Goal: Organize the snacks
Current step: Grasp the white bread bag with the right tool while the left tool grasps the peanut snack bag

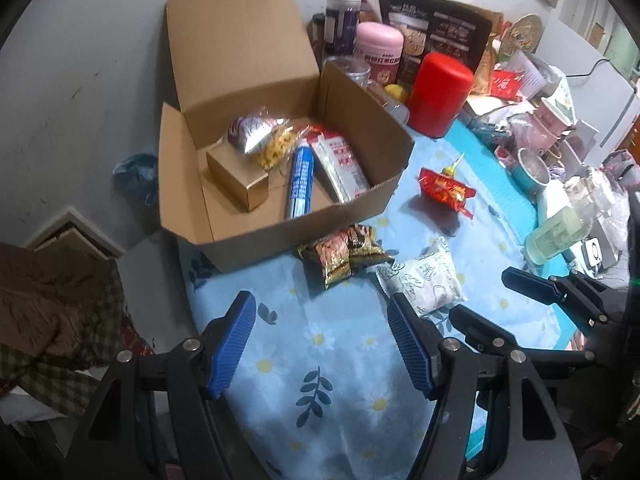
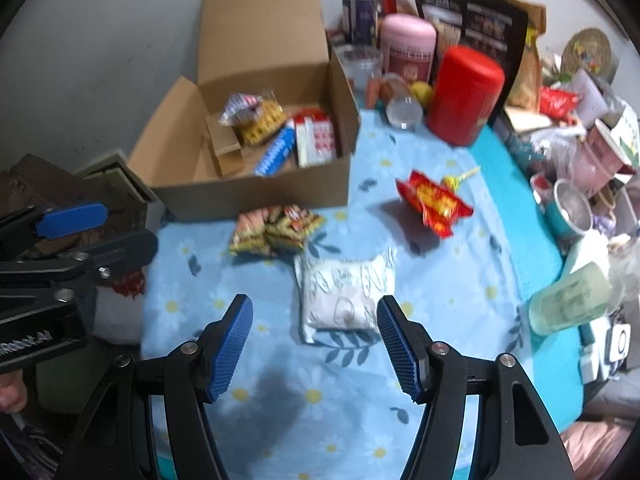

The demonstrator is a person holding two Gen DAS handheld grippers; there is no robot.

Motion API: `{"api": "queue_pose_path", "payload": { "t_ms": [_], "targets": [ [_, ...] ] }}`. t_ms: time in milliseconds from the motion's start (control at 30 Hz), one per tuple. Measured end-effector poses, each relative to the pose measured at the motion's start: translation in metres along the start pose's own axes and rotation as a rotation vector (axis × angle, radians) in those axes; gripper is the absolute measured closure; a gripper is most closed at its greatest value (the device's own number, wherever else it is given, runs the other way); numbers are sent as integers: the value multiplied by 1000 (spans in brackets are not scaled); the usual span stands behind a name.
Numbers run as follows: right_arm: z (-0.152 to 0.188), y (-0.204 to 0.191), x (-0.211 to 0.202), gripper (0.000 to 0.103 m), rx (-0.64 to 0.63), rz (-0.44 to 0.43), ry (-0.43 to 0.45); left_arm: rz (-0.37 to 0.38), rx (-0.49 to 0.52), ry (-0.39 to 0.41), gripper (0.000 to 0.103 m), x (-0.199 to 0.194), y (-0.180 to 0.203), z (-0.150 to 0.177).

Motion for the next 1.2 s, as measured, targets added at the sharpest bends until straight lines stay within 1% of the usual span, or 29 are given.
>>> {"api": "queue_pose_path", "payload": {
  "t_ms": [67,133,200,367,400,667,833,867,933,967,1000,1067,1200],
  "targets": [
    [2,5,13,29,10,-10,-21,2,-6,-12,35,8,0,0],
    [3,8,23,29,17,-21,-39,6,-12,-23,35,16,0,-1],
    [3,11,36,22,22,-29,-63,3,-21,-36,35,24,-1,-3],
    [-3,21,59,12,38,-50,-89,1,-54,-48,35,35,-3,-11],
    [-6,23,65,12,41,-55,-95,0,-60,-49,35,37,-3,-14],
    [-18,28,104,12,20,-77,-165,-6,-68,-57,35,52,2,-33],
    [-18,33,119,12,-12,-45,-203,0,-73,-71,35,65,8,-44],
    [-18,33,122,12,-12,-54,-213,4,-74,-73,35,67,10,-47],
    [-15,36,127,16,1,-80,-235,10,-77,-77,35,72,12,-51],
    [-15,38,128,24,3,-81,-236,13,-79,-79,35,75,14,-53],
    [-15,40,127,28,-2,-81,-230,16,-80,-82,35,77,15,-55],
    [-16,45,124,31,-3,-82,-226,21,-85,-89,35,84,18,-59],
    [-17,61,123,32,18,-77,-226,14,-101,-111,35,100,20,-64]
  ]
}}
Point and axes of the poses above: each gripper's, at about its wrist camera, not at the fingertips, and x roughly the way its jaws point, y to its right, z to its underside, the point moved 9 cm from there along x, roughly the way its jaws point, and after that the axes turned 12 degrees about -y, right-handed, at the moved point
